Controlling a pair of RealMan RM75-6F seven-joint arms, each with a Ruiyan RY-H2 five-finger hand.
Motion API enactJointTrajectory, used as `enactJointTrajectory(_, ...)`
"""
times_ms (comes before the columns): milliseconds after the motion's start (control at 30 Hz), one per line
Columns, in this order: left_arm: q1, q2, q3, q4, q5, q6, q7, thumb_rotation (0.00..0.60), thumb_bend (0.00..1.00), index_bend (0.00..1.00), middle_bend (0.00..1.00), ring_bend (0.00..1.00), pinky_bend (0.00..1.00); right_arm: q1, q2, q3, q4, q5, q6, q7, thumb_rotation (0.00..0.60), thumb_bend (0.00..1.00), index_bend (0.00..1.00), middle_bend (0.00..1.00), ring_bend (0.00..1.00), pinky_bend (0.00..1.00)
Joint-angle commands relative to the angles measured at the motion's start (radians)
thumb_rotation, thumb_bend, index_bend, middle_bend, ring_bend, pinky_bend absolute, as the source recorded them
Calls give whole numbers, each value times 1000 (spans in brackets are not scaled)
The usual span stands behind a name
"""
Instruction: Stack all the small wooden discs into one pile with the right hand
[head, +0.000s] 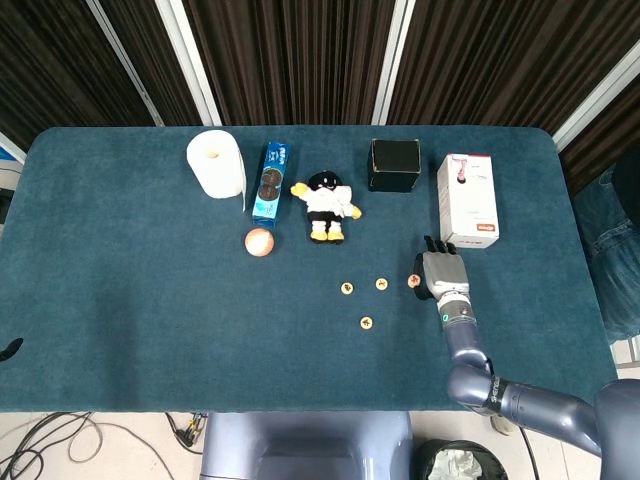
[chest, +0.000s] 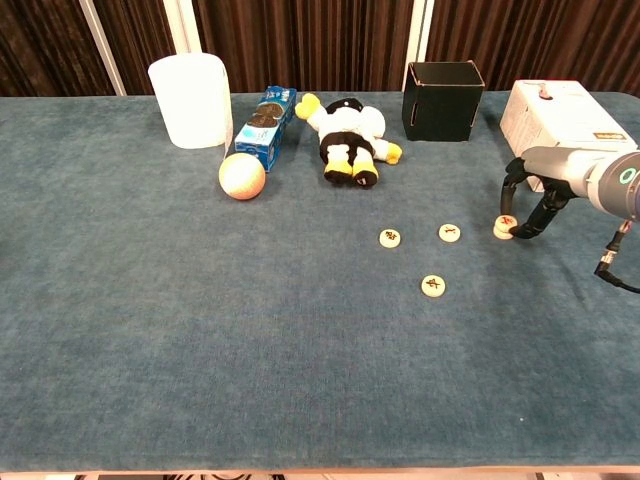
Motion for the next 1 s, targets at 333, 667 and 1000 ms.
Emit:
enactJointTrajectory(333, 0, 3, -1, -8, -10, -3, 6, 600, 148, 50, 0, 0, 0, -1, 2, -5, 3, 4, 1, 6, 600, 406, 467, 0, 0, 0)
enactJointTrajectory(667, 0, 4, -1, -8, -11, -3, 4, 600, 148, 50, 0, 0, 0, 3, 3, -6, 4, 7, 5, 3, 600, 406, 467, 0, 0, 0)
enactJointTrajectory(1000, 2, 6, 1, -12, -6, -1, 1, 600, 148, 50, 0, 0, 0, 4, 15, -13, -4, 24, 8, -13, 600, 405, 467, 0, 0, 0)
